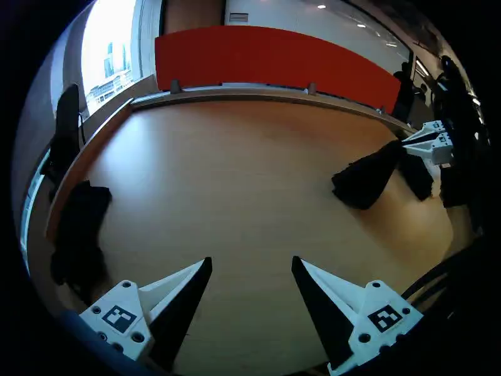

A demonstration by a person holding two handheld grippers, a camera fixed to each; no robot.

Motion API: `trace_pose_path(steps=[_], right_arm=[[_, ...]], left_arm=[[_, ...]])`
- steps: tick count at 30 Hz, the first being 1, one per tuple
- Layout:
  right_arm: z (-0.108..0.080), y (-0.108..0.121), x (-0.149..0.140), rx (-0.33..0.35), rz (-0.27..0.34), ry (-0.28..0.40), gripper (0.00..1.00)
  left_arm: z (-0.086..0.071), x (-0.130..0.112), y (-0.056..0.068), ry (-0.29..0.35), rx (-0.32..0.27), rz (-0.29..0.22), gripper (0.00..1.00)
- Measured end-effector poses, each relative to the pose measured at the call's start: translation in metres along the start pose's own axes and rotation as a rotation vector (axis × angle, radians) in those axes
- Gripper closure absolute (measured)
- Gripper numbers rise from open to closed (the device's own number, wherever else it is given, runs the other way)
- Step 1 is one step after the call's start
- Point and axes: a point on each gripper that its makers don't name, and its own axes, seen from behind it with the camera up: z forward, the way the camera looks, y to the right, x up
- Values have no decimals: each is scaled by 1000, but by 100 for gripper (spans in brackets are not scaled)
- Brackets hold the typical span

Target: Fold towel

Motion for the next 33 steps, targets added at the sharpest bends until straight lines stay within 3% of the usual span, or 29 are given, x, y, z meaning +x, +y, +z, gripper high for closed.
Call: trace_pose_path(steps=[9, 33], right_arm=[[-23, 29, 19, -58, 14, 41, 95], [-69, 144, -19, -172, 72, -6, 95]], left_arm=[[-5, 11, 5, 27, -8, 10, 6], [-3, 24, 20, 37, -18, 26, 6]])
